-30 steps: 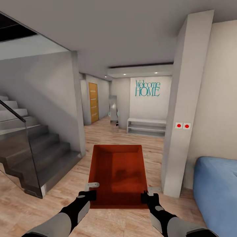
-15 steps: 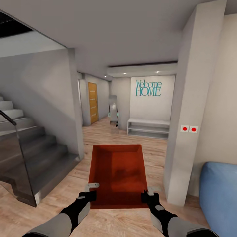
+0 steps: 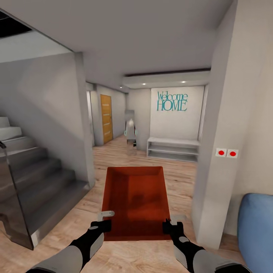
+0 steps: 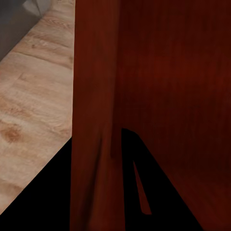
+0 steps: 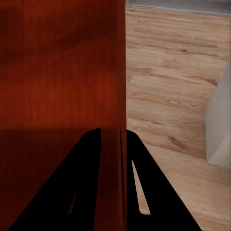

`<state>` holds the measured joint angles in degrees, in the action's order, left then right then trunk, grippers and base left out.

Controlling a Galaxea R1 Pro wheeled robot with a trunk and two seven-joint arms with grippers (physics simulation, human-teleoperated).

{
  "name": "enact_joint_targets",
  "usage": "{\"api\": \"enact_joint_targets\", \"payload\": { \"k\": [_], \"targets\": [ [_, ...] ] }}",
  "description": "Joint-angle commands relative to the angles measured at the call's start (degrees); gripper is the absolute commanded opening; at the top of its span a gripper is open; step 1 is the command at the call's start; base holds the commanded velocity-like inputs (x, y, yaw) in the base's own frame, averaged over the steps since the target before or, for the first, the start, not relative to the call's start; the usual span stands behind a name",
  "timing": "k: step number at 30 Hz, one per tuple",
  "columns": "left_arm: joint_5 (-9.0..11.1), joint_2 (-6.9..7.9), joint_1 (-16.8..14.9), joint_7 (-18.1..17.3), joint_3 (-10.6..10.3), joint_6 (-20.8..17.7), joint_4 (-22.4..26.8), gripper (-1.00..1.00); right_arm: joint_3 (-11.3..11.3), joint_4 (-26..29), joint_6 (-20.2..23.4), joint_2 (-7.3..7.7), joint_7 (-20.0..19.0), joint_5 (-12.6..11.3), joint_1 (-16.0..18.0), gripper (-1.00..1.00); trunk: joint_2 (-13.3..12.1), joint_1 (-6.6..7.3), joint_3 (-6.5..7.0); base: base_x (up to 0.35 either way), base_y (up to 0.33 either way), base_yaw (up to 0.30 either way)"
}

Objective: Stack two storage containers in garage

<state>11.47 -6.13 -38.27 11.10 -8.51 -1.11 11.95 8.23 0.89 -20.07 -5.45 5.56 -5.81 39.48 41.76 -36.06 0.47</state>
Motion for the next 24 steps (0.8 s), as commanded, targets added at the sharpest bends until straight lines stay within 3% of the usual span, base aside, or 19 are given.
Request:
{"api": "enact_joint_targets", "payload": {
  "k": [1,24],
  "targets": [
    [-0.67,2.36,-0.05,0.78,3.54,2.08,1.46,-1.00,-1.11,-0.89,-0.32,0.00,0.06,-1.22,-0.01,-1.00,0.02,-0.05,-0.01,0.322,0.000,0.000],
    [-0.66,2.42,-0.05,0.79,3.57,2.08,1.53,-1.00,-1.11,-0.89,-0.32,0.00,0.06,-1.22,-0.01,-1.00,0.02,-0.05,-0.01,0.322,0.000,0.000]
  ]
}}
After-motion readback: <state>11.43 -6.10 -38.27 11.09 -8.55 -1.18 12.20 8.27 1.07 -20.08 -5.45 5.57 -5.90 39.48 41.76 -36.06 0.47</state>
